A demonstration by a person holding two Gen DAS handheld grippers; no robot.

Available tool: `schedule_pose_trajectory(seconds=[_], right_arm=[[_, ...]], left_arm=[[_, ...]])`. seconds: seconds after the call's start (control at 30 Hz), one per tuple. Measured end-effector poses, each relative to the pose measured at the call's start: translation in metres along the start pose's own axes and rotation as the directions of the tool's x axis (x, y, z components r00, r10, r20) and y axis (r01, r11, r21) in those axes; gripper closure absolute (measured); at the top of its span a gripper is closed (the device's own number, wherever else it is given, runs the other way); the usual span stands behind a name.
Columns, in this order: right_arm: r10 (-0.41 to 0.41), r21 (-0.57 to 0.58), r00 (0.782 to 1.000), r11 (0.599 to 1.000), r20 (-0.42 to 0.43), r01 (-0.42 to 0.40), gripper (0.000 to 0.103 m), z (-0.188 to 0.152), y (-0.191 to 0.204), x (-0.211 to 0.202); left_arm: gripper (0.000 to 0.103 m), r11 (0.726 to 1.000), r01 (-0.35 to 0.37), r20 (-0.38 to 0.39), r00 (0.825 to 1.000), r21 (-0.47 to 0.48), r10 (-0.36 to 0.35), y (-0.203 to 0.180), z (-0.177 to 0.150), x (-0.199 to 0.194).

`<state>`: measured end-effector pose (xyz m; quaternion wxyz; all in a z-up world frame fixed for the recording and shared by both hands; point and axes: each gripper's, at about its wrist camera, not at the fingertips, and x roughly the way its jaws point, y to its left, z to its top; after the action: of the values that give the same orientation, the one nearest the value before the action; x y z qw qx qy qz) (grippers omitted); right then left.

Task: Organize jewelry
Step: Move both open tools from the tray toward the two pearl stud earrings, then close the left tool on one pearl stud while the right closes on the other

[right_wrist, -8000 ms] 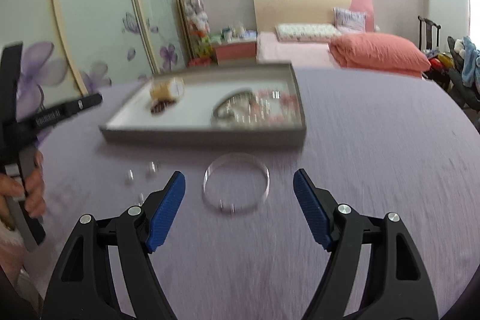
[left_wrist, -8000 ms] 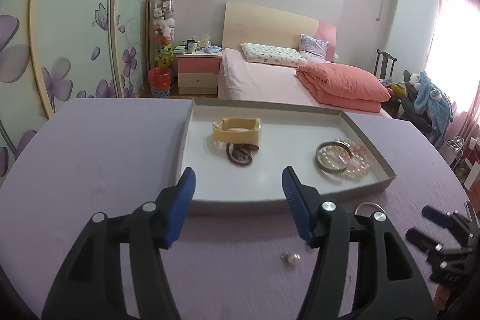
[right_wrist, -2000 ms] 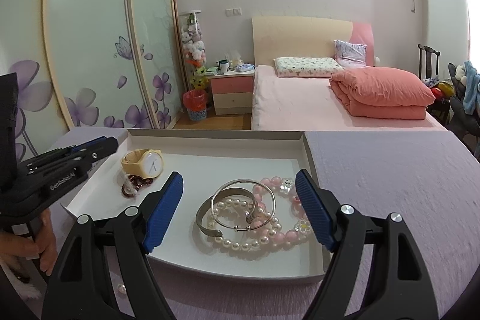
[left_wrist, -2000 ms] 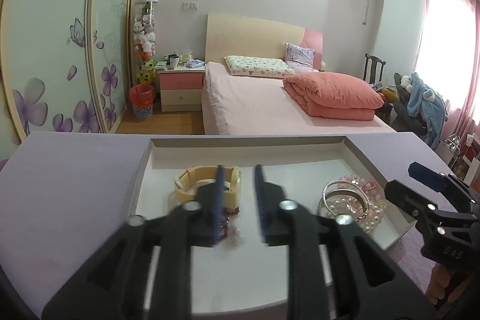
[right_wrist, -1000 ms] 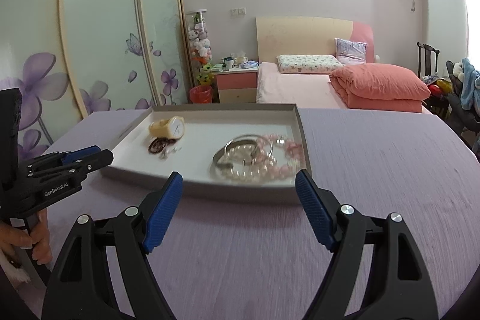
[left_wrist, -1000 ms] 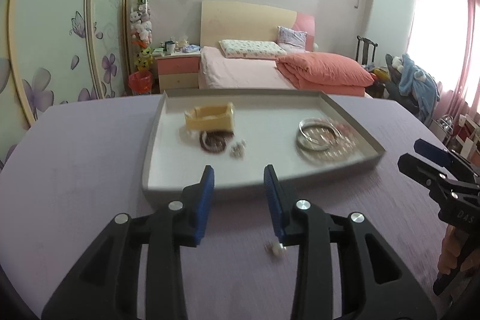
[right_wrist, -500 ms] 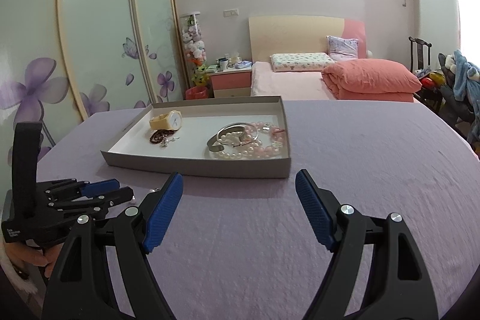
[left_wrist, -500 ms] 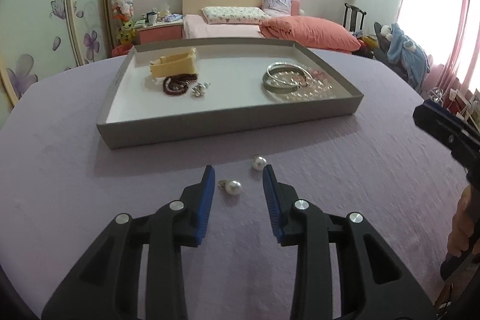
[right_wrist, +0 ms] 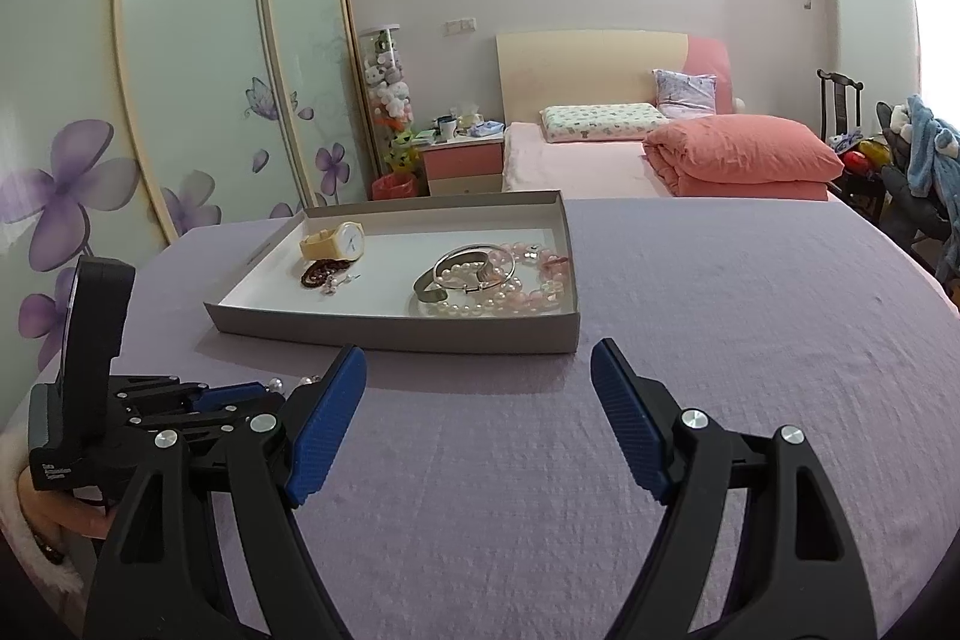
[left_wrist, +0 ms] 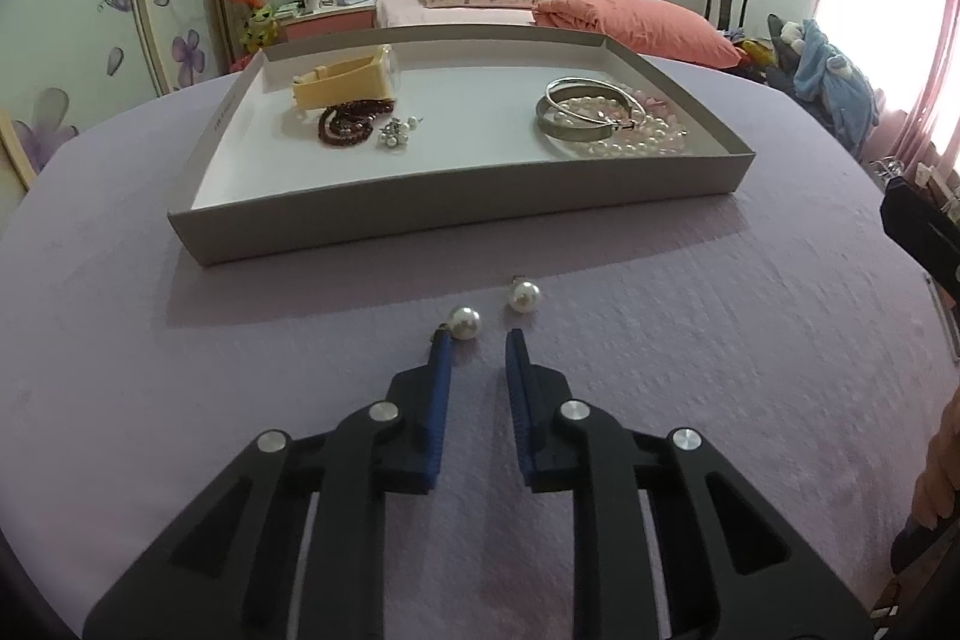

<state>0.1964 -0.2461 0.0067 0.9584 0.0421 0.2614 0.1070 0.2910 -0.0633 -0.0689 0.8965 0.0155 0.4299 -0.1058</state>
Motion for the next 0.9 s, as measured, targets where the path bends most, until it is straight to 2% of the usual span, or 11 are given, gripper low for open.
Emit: schedule_pose_trajectory(seconds=[0.23, 0.73, 0.9], right_arm=[[-0.001, 0.005, 1.000, 1.000, 0.001, 0.001, 0.026, 0.001, -0.001, -0.001], [0.008, 0.013, 1.000, 1.000, -0.014, -0.008, 0.026, 0.003, -0.002, 0.003], [0.013, 0.016, 1.000, 1.000, -0.022, -0.012, 0.026, 0.002, -0.002, 0.005]], left_arm=[[0.068, 1.000, -0.009, 0.008, 1.000, 0.023, 0.009, -0.002, 0.000, -0.003], [0.068, 1.000, -0.002, 0.002, 1.000, 0.012, 0.002, -0.001, 0.011, 0.008], [0.085, 1.000, -0.001, -0.004, 1.000, 0.022, 0.001, -0.004, 0.013, 0.011]])
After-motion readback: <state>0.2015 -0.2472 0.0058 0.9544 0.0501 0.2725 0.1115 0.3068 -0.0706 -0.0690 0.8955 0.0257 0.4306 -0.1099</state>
